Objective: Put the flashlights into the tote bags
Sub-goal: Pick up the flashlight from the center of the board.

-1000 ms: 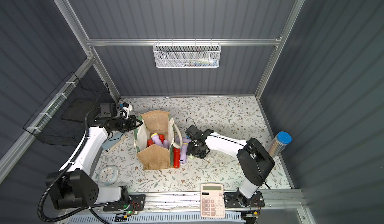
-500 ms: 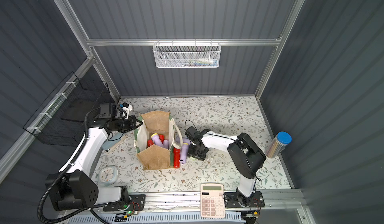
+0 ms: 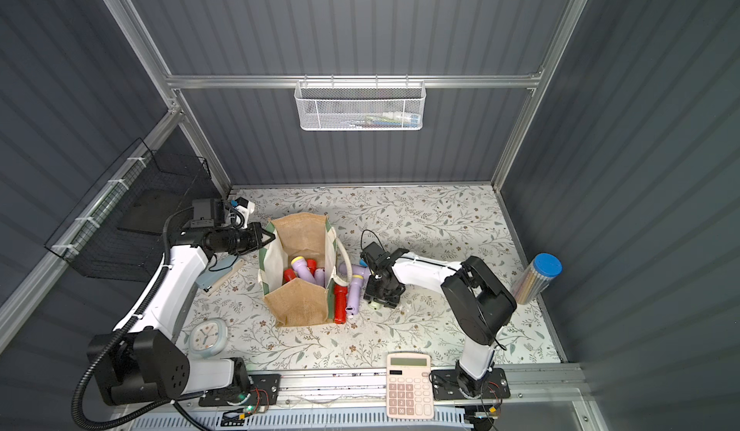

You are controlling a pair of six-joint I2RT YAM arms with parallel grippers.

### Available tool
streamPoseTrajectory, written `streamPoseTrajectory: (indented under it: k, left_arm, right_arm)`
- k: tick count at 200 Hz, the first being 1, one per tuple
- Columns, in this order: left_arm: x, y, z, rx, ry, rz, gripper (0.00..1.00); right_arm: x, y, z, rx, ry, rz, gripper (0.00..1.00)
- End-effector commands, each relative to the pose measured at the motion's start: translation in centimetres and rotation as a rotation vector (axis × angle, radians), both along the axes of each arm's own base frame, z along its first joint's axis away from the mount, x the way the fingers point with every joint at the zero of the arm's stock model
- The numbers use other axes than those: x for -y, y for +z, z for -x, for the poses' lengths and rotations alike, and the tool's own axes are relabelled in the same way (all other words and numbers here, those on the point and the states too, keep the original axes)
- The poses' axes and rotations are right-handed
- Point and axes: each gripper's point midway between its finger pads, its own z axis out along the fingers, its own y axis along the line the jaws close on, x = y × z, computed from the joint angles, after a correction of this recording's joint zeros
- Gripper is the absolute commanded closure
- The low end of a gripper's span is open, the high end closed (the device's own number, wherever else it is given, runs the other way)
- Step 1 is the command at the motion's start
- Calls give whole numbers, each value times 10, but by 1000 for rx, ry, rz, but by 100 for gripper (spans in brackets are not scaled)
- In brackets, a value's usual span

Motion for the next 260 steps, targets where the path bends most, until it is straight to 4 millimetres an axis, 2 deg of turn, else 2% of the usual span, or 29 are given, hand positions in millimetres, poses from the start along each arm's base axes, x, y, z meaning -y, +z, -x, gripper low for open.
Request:
streamPoseTrajectory:
  k: [1,23,45,62,97,125,151,179,213,260]
  left_arm:
    - [4,-5,2,-22,-16,29,93]
    - [3,-6,1,-27,-15,27,93]
    - [3,-6,1,-26,-12,27,93]
    - [3,-7,2,-28,-11,26,93]
    - [2,-7,2,-28,-6,20,93]
    - [2,-6,1,-25,-8,20,93]
    - [2,-7,0,-29,-6,26,93]
    - [5,-5,0,-24,-14,47,93]
    - [7,-5,2,-26,-27,47,95]
    - [6,-4,3,-20,-26,42,95]
  right_arm:
    - [32,-23,12,-27,-15,141,43]
    - [41,-32,17,-39,-21,172,45]
    - [40,-35,16,-46,-15,174,47]
    - [41,-35,17,-46,-16,174,53]
    - [45,-31,17,-34,-28,182,72]
    - [51,-17,14,21,-41,196,77]
    - [59,15,2,132,-46,232,80]
    - [64,71,-23,288,-38,256,81]
    - [47,150,-56,489,-9,190,82]
    - [16,234,-82,686,-9,5,81]
